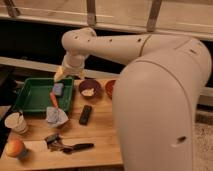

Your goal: Wipe table surface with sponge

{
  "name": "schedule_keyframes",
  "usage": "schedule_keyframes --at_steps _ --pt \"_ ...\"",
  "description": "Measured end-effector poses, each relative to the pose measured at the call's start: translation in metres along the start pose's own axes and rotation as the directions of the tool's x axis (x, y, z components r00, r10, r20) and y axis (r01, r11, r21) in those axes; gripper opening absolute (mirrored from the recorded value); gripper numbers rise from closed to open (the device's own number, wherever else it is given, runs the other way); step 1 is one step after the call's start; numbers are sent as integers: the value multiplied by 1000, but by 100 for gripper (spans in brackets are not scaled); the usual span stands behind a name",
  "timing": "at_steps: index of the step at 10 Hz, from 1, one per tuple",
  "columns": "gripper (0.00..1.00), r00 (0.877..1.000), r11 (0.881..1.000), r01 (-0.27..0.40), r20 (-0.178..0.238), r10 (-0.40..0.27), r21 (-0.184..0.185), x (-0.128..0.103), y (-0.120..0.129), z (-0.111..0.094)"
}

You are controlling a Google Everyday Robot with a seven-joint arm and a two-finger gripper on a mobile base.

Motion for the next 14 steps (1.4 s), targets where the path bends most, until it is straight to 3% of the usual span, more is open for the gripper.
schedule_keyframes --at_steps 4,6,9,11,14 --pt "80 997 992 47 71 -39 -116 -58 67 49" --pt "80 996 989 57 78 -47 -138 -69 82 61" --pt "80 996 989 56 79 -45 -138 -69 81 62" --pt "80 997 985 15 76 -1 -172 -63 75 72" --pt "80 997 965 -48 53 63 -257 -45 64 123"
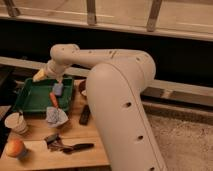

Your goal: Wipe table surface with sponge

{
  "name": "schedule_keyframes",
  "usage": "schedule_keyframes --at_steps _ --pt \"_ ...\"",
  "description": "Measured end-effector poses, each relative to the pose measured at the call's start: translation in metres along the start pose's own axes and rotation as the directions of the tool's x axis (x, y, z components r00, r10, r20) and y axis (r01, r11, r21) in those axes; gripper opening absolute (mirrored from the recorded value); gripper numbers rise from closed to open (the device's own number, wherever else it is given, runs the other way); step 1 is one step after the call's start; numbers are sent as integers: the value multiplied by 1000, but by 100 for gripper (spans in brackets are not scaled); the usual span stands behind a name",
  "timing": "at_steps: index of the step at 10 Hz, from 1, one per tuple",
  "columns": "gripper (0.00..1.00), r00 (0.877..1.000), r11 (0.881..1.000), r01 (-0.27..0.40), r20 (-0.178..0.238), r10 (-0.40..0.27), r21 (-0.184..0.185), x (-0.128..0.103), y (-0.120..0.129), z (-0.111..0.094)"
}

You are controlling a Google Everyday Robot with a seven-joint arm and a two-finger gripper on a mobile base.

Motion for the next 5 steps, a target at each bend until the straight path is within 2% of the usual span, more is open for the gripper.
schedule_keyframes --at_steps 3,5 --pt "80 999 997 -51 -17 50 -54 9 -23 25" --pt "80 998 996 -56 -27 54 -72 5 -28 32"
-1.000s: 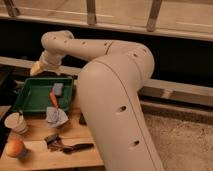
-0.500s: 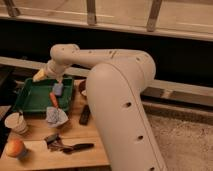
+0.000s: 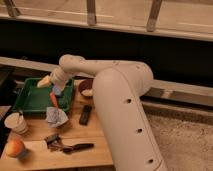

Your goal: Wipe table surface with sponge

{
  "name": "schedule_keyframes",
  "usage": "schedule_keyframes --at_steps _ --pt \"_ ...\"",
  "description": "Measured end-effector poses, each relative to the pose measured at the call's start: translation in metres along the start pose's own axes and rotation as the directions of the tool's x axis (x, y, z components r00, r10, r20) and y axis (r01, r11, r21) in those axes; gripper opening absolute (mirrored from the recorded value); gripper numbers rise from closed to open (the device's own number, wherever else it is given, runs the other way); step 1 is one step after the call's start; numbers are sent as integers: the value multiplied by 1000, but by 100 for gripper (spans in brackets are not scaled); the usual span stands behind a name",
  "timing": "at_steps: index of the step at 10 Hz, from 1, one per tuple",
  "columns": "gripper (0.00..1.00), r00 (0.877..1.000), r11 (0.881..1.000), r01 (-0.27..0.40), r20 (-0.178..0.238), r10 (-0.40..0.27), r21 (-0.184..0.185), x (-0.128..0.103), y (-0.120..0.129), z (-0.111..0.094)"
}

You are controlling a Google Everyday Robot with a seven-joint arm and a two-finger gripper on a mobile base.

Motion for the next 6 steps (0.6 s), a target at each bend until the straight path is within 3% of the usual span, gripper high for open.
schedule_keyframes --at_steps 3,6 --pt "80 999 999 39 -10 -39 -23 -20 6 5" --pt "80 999 999 43 -11 -43 -27 -24 6 3"
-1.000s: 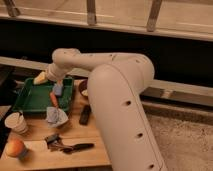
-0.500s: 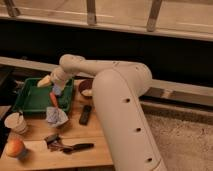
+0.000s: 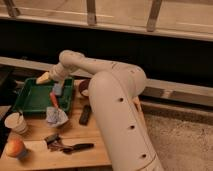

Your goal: Wipe table surface with sponge

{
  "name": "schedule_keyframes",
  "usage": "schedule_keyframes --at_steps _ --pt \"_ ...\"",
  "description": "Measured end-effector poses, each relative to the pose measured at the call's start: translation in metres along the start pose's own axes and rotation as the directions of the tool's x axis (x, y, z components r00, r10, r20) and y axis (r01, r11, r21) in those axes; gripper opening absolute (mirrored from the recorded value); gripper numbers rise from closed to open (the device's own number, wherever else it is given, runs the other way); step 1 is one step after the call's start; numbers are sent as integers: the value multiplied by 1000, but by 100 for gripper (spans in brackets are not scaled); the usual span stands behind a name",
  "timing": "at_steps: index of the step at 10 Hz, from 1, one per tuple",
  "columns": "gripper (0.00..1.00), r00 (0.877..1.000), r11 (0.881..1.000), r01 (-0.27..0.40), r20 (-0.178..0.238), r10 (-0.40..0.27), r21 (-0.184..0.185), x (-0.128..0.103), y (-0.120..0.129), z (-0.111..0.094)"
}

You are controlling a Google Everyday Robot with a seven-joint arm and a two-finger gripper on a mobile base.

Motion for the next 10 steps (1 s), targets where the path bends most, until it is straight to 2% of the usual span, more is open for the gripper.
schedule_keyframes --at_steps 2,3,5,7,8,10 --pt "80 1000 1000 1 -3 -1 4 0 0 1" --pt "80 1000 1000 5 -9 -4 22 -2 -4 3" --pt "80 999 995 18 -31 -16 94 -10 -11 4" --pt "80 999 991 19 -36 -15 130 -14 -20 0" --pt "80 999 989 10 -32 -6 147 -14 -33 -2" --pt "80 1000 988 -8 -13 11 154 -13 -53 -4"
